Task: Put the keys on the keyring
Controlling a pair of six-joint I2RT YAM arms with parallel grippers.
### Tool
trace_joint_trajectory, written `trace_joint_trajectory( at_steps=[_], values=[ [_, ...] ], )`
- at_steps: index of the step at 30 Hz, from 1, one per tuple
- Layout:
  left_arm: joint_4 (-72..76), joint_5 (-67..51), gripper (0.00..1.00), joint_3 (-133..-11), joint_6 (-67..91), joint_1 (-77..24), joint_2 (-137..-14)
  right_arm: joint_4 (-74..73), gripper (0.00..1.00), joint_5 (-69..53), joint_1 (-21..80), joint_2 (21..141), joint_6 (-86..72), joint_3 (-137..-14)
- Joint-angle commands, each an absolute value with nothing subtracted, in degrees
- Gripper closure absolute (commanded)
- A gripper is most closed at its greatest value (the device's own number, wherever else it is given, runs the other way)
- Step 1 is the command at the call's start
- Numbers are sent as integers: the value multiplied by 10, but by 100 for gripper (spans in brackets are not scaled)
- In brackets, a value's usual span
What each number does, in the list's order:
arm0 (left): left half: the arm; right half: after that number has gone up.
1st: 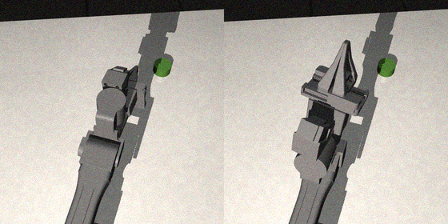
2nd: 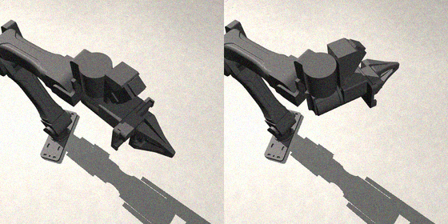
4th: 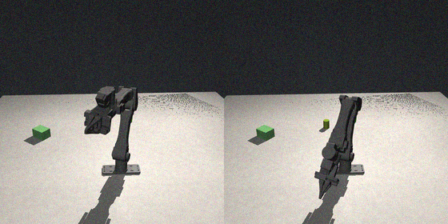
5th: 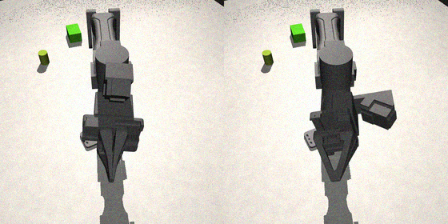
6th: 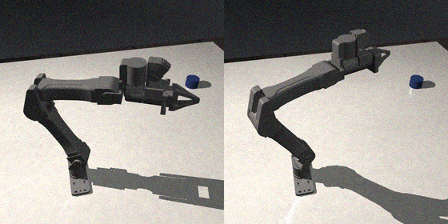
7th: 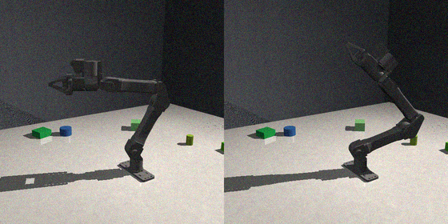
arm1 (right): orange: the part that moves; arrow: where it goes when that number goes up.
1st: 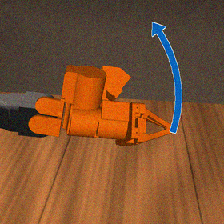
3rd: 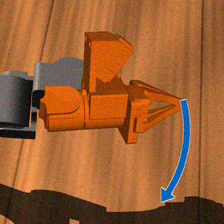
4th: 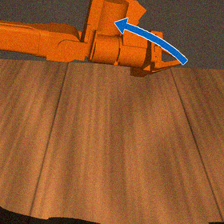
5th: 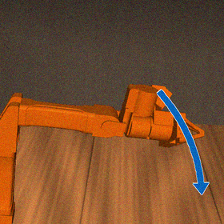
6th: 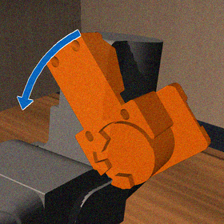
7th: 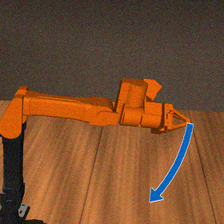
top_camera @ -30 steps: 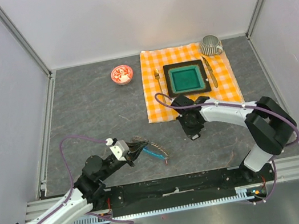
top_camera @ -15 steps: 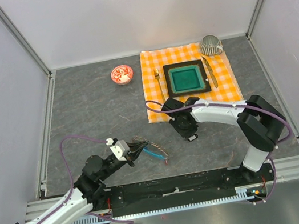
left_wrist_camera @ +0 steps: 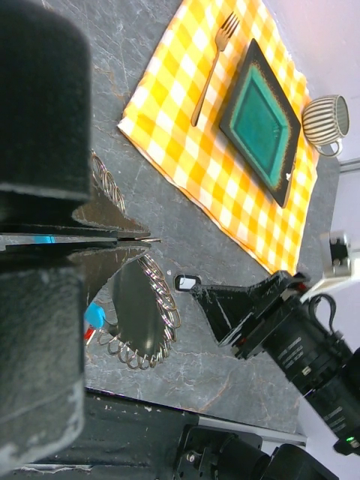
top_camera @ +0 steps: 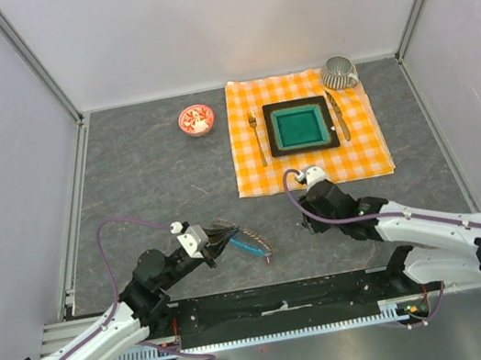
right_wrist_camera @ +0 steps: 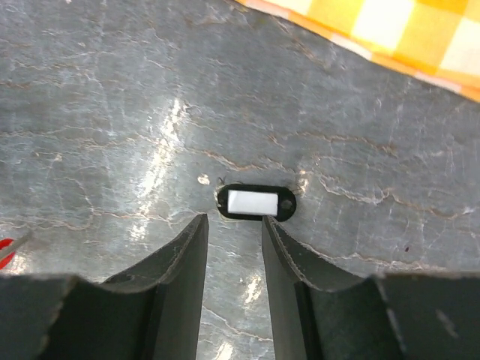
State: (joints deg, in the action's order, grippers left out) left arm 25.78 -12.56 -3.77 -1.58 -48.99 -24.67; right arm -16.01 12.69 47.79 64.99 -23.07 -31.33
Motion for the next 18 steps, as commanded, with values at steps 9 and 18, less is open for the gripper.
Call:
trace_joint_trajectory(
  at_steps=[9, 18],
  values=[
    [296, -121, 98, -52, -25, -491, -240, 42, 60, 157, 500, 606, -236, -200],
    [294, -120, 98, -51, -25, -490, -236, 46, 70, 168, 509, 621, -238, -193]
  ],
)
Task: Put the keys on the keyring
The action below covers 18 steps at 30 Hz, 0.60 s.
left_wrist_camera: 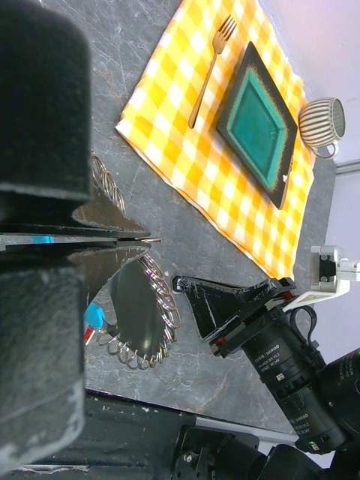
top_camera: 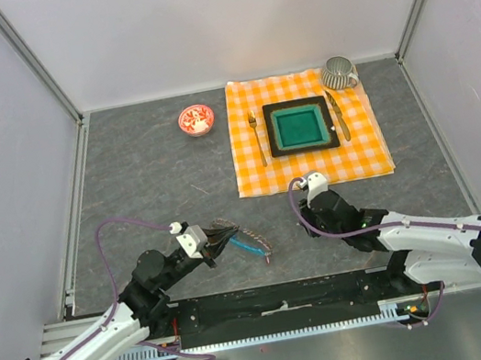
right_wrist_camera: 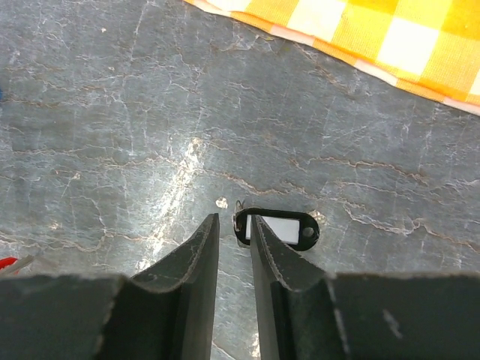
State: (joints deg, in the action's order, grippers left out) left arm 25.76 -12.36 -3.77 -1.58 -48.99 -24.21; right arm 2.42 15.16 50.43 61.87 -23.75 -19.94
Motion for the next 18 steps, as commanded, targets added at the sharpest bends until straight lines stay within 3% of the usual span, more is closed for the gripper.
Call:
trace_joint_trajectory(
  at_steps=[1, 18],
  values=[
    [294, -120, 98, -52, -25, -490, -236, 43, 70, 169, 509, 622, -239, -193],
    [294, -123, 98, -52, -24, -491, -235, 35, 77, 150, 510, 659, -238, -196]
  ],
)
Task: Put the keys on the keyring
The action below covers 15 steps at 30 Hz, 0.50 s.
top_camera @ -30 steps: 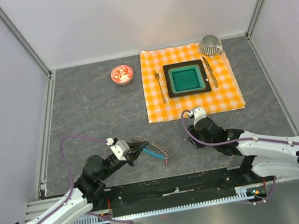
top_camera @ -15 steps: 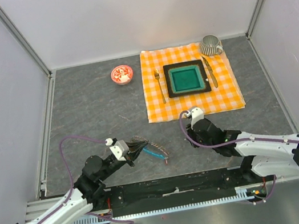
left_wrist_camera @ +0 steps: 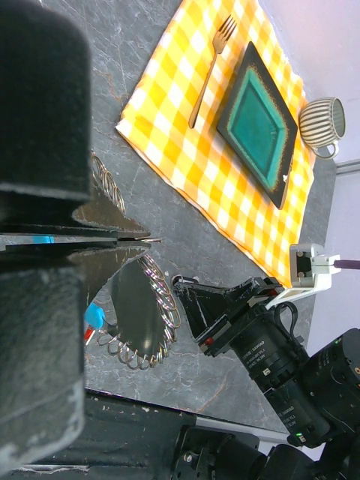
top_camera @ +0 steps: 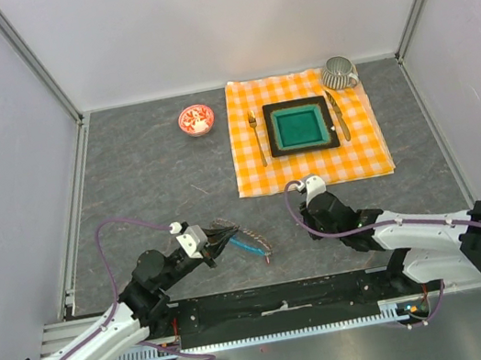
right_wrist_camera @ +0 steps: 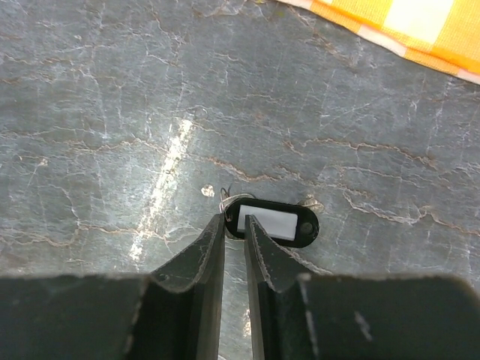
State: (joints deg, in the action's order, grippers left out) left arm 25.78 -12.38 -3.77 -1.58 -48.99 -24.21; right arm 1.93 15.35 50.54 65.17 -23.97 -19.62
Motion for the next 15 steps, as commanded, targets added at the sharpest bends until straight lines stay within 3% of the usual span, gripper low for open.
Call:
trace_joint_trajectory(
  at_steps=[1, 15],
  values=[
    [294, -123, 98, -53, -24, -490, -236, 36, 77, 149, 510, 661, -236, -196],
    [293, -123, 98, -52, -24, -490, -233, 33, 75, 152, 512, 647, -227, -200]
  ],
)
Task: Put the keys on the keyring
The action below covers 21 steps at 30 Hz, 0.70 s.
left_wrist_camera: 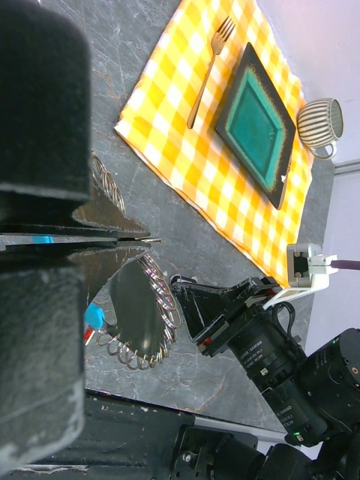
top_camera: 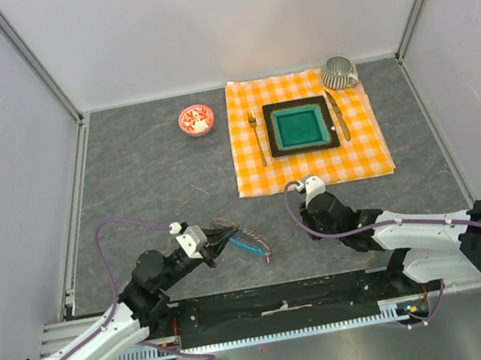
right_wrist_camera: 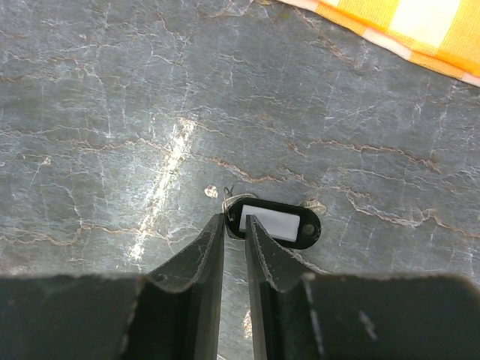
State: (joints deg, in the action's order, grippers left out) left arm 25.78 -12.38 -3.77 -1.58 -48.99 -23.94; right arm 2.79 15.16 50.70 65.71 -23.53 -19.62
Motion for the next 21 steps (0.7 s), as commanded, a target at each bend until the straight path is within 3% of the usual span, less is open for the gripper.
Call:
trace_joint_trajectory(
  at_steps=[1, 21],
  values=[
    [293, -125, 98, -52, -23, -490, -233, 33, 75, 154, 512, 641, -225, -201],
    [293, -125, 98, -53, -22, -491, -235, 40, 75, 152, 515, 655, -211, -211]
  ],
)
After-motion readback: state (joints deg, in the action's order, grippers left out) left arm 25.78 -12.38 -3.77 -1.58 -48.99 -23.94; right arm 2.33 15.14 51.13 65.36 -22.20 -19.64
